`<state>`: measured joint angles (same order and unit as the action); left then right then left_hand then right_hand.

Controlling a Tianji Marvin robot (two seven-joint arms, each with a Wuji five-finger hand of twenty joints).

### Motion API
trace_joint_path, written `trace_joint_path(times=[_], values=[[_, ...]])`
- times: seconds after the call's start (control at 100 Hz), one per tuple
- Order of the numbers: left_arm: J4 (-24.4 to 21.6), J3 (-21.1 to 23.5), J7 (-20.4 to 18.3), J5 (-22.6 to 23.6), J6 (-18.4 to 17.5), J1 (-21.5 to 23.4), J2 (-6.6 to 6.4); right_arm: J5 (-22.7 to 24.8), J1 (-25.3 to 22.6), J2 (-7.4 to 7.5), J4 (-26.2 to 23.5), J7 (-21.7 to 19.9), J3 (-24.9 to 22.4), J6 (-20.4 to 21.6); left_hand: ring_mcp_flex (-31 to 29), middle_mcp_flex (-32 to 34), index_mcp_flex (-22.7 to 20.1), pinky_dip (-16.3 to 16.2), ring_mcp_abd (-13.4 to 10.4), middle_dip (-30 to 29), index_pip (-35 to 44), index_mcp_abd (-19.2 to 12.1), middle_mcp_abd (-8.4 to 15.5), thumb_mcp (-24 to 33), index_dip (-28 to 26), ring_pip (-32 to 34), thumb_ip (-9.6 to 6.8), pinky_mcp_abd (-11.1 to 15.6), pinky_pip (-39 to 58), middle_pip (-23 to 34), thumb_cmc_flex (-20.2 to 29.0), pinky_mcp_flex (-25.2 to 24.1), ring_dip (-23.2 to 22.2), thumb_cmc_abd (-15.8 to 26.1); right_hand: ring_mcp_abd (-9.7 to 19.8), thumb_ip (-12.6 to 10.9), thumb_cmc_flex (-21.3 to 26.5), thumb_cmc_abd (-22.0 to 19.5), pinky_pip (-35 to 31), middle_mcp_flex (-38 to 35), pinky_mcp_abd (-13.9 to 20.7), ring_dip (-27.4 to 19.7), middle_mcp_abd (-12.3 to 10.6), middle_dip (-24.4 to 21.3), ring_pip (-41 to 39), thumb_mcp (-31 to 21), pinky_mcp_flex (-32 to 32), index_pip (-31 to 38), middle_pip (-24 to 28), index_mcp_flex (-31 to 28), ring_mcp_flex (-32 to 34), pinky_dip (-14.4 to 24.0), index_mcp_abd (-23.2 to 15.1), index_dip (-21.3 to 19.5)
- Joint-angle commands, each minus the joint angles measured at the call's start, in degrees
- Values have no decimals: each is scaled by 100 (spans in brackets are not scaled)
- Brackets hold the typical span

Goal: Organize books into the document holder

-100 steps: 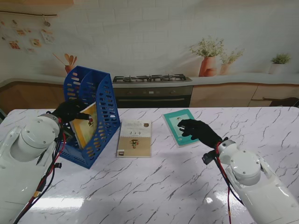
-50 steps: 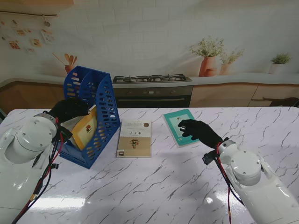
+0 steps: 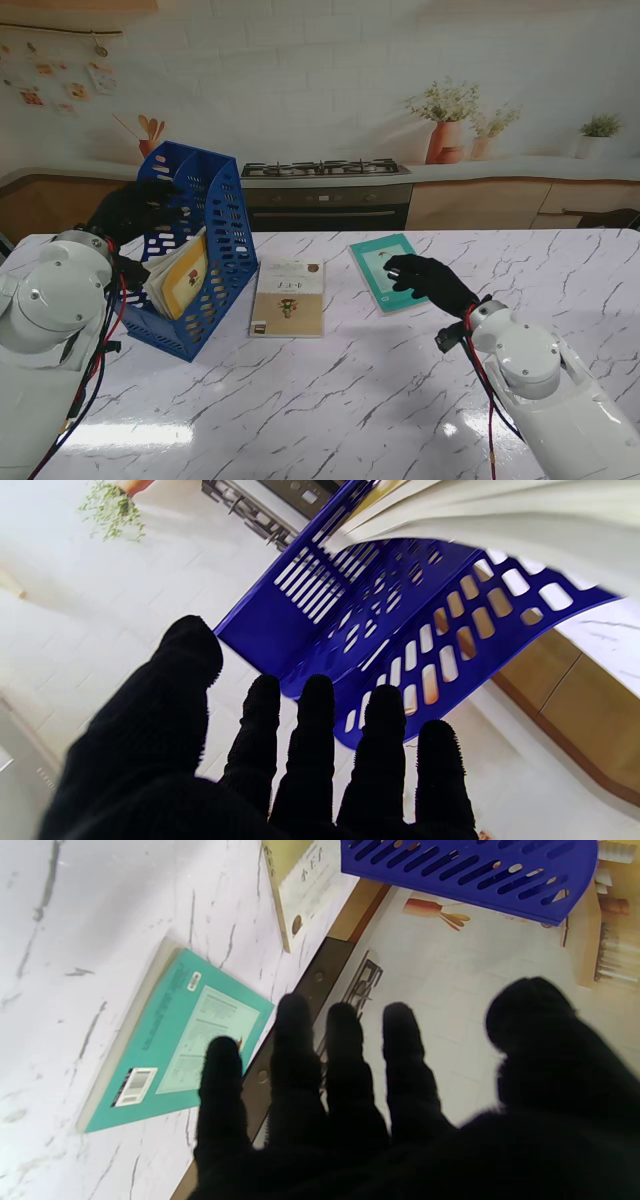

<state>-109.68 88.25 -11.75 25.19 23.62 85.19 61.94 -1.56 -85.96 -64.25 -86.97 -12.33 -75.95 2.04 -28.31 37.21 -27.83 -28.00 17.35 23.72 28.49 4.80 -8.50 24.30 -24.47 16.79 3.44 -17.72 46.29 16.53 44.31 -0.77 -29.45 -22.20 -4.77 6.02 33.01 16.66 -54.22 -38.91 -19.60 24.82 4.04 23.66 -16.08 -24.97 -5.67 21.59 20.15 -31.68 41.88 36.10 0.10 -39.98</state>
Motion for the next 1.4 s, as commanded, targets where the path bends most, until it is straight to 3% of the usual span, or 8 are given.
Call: trace_joint_path(times=[0.0, 0.29, 0.46, 0.62, 0.81, 0.97, 1.11, 1.39], values=[[-187, -30, -18, -10, -217, 62, 70, 7, -45, -48, 7, 32, 12, 44, 179, -144, 163, 86, -180, -94, -91, -110, 84, -187, 112, -140, -144, 201, -235, -86, -167, -112, 65, 164, 72, -248, -68, -127, 7, 1, -603, -34, -218, -45, 103, 114, 53, -41, -48, -22, -44, -49, -136, 12], [-523, -394, 417, 8, -747, 152, 159, 91, -85, -47, 5, 97, -15, 160, 156, -180, 145, 117, -180, -120, -218, -104, 24, -414, 153, -192, -147, 346, -369, -168, -174, 27, 130, 257, 57, -256, -17, -141, 75, 40, -594, -43, -212, -49, 127, 194, 88, -45, -48, -11, -94, -82, -112, 10], [-519, -742, 687, -208, -1109, 100, 225, 116, -155, -39, -45, 103, -65, 200, 2, -105, 77, 81, -114, -96, -257, -63, -29, -571, 153, -49, -156, 416, -59, -139, -118, 335, 79, 335, 41, -260, -9, -131, 114, 23, -615, -48, -195, -59, 137, 219, 103, -44, -66, -29, -87, -99, -120, 8], [-449, -1096, 815, -399, -1542, 74, 256, 133, -246, -36, -114, 123, -109, 230, -223, 18, 24, 246, -155, -55, -287, -1, -72, -838, 143, 125, -186, 525, 188, -58, -14, 623, 41, 436, 25, -265, -7, -125, 136, -26, -642, -49, -188, -63, 136, 221, 94, -40, -80, -59, -51, -103, -133, 7], [-216, -1488, 899, -649, -1963, 20, 285, 230, -482, -26, -382, 193, -208, 188, -441, 239, -70, 168, -172, 164, -208, 67, -29, -922, 105, 365, -189, 518, 465, 245, 13, 844, -56, 500, 31, -256, 59, -171, 132, -70, -656, -42, -183, -59, 123, 207, 76, -31, -87, -88, -7, -101, -156, 5], [226, -1793, 986, -933, -2299, -50, 324, 469, -611, 3, -480, 210, -277, 198, -347, 134, -75, 199, -123, 124, -162, 82, -39, -956, 80, 347, -199, 434, 407, 155, 32, 729, -51, 521, 55, -271, 208, 113, 127, -149, -653, -39, -209, -28, 114, 126, 68, 7, -34, -143, 17, -107, -183, -8], [562, -1922, 943, -1233, -2361, -86, 343, 655, -653, 21, -484, 221, -298, 208, -316, 105, -56, 213, -108, 106, -156, 79, -45, -961, 78, 336, -210, 381, 380, 133, 64, 655, -52, 527, 98, -249, 186, 349, 85, -318, -633, -17, -180, 355, 32, -317, 14, 238, 457, -453, 109, -152, -208, -100], [995, -2019, 811, -1346, -2418, 56, 321, 700, -611, 13, -419, 251, -250, 100, -233, 98, -75, 242, -53, 96, -109, 70, -23, -953, 65, 331, -218, 406, 325, 143, 99, 485, -75, 527, 121, -226, 163, 328, 80, -274, -603, 7, -177, 516, -28, -480, 40, 234, 580, -437, 77, -195, -187, -123]])
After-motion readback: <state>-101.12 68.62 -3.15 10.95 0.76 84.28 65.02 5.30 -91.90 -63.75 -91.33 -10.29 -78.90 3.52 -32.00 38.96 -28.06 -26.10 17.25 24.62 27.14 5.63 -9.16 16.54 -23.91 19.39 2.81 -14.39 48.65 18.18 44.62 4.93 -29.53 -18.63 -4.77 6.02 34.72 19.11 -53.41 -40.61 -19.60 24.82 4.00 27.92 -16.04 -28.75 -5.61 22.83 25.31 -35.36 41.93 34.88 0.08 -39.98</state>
